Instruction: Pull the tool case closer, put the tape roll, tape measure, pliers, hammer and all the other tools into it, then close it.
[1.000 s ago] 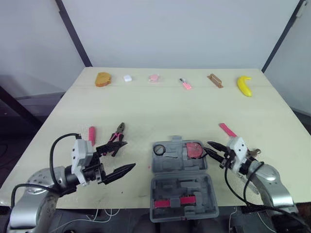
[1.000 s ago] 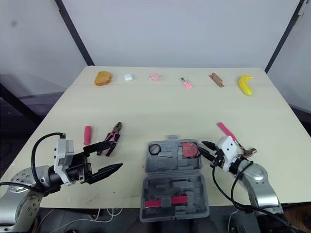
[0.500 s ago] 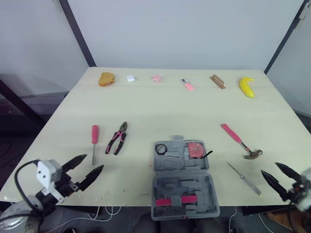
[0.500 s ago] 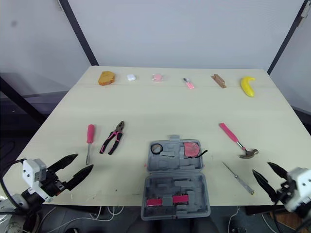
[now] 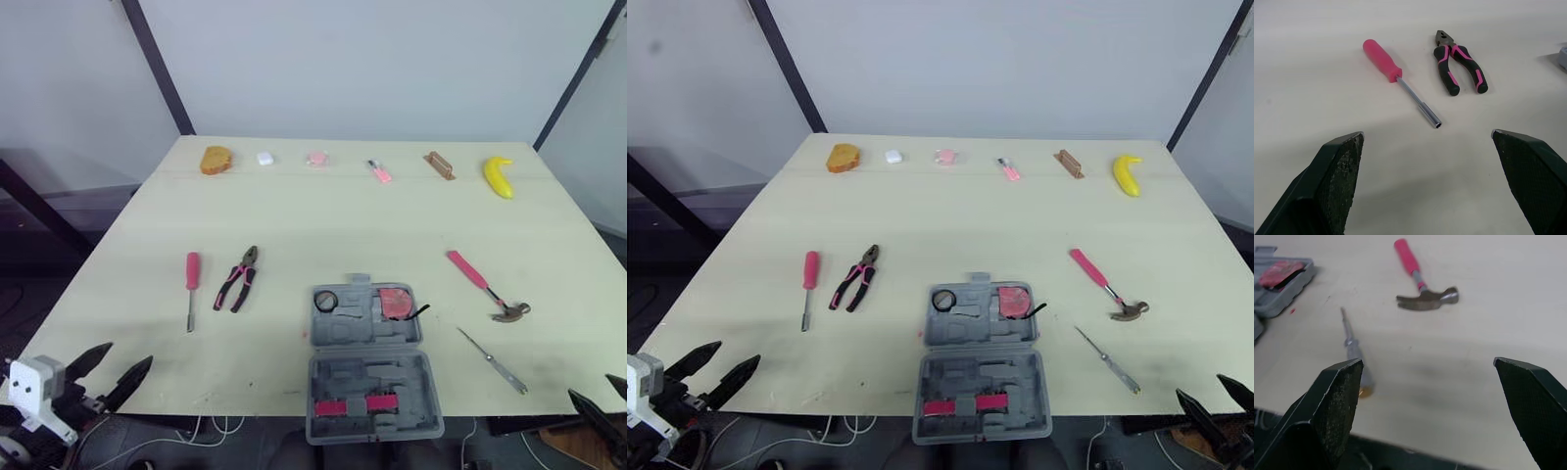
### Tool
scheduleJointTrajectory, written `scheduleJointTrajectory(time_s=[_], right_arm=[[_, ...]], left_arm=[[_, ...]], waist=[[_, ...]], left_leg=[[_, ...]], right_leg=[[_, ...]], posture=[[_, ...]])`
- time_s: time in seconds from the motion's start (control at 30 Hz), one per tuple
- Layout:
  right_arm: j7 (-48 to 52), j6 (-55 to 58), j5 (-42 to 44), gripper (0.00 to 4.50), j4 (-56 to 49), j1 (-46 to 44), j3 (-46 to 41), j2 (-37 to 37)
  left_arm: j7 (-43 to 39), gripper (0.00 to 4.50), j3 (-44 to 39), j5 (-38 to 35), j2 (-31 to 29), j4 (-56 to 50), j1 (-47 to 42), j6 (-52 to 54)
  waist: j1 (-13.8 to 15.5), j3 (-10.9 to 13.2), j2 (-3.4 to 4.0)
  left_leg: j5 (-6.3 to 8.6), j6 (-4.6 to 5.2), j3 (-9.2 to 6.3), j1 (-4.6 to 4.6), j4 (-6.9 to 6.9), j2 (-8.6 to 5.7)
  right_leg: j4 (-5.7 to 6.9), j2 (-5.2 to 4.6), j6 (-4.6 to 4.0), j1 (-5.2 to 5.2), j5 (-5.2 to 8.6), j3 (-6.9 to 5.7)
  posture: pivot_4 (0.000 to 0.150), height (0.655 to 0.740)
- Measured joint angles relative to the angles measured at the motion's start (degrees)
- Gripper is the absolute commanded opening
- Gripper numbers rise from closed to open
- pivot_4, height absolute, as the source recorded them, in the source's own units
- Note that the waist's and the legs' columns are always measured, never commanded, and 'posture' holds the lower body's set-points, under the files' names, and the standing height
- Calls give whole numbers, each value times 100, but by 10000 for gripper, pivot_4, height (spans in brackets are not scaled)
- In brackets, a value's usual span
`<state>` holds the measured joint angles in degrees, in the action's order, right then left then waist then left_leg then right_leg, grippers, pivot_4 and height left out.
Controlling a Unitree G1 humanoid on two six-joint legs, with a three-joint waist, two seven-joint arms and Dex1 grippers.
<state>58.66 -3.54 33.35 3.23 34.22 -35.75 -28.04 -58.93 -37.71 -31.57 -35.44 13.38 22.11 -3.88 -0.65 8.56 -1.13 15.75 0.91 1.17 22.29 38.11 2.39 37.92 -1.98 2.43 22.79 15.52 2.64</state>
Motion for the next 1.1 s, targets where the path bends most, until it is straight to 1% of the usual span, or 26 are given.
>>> scheduleJointTrajectory(time_s=[0.07, 0.27, 0.4, 0.53, 0.6, 0.7, 0.83, 0.93, 1.1], right_arm=[[203, -196, -94, 44877, 15, 178, 92, 31], [384, -487, -197, 44877, 342, 144, 159, 49], [546, -570, -260, 44877, 343, -13, 353, -28], [652, -515, -221, 44877, -60, -177, 588, -114], [718, -374, -167, 44877, -375, -255, 713, -235], [721, -246, -137, 44877, -668, -393, 868, -318], [722, 92, -130, 44877, -1234, -980, 1333, -572], [698, 231, -137, 44877, -1566, -1432, 1596, -708], [603, 546, -147, 44877, -1706, -2047, 2039, -789]], left_arm=[[3, 45000, 0, 0, 0, -35, 7, 0], [4, 45000, 32, 39, 4, -42, -13, -8], [253, 45000, 421, 217, 200, -211, -351, -16], [828, 45000, 645, 298, 425, -479, -820, 75], [1243, 45000, 707, 331, 519, -736, -1040, 270], [1615, 45000, 886, 462, 545, -884, -1205, 467], [2491, 45000, 1284, 951, 607, -1024, -1684, 993], [2876, 45000, 1612, 1155, 618, -1191, -2051, 1376], [3385, 45000, 1947, 1428, 644, -1275, -2496, 1983]], waist=[[2, -1, -1], [-10, -3, -3], [8, -5, -1], [14, -5, -2], [2, -5, -1], [-14, -5, -1], [-2, -3, -1], [12, -3, -3], [25, -3, -3]], left_leg=[[0, 0, -2, 0, 0, 1], [0, 0, 5, -4, -1, 3], [0, 0, 4, -10, 0, 1], [0, 0, 2, -13, 0, 0], [0, 0, 3, -13, 0, -1], [0, 0, 2, -13, 0, -2], [0, 0, -4, -13, 13, -9], [0, 0, -10, -10, 16, -17], [0, 0, -26, 7, 16, -17]], right_leg=[[0, 0, 0, 0, 0, -2], [1, -1, -1, -1, 0, 4], [1, -1, 0, -9, -1, 3], [4, 1, 2, -11, -3, 3], [4, 3, 23, -12, -14, 4], [4, 5, 24, -12, -15, 4], [12, 10, 26, -15, -18, 2], [9, 12, 28, -19, -19, -3], [10, 11, 29, -11, -21, -13]], posture=[[1500, 7400], [1500, 7400], [1500, 7400], [1500, 7400], [1500, 7400], [1500, 7400], [1500, 7400], [1500, 7400], [1500, 7400]])
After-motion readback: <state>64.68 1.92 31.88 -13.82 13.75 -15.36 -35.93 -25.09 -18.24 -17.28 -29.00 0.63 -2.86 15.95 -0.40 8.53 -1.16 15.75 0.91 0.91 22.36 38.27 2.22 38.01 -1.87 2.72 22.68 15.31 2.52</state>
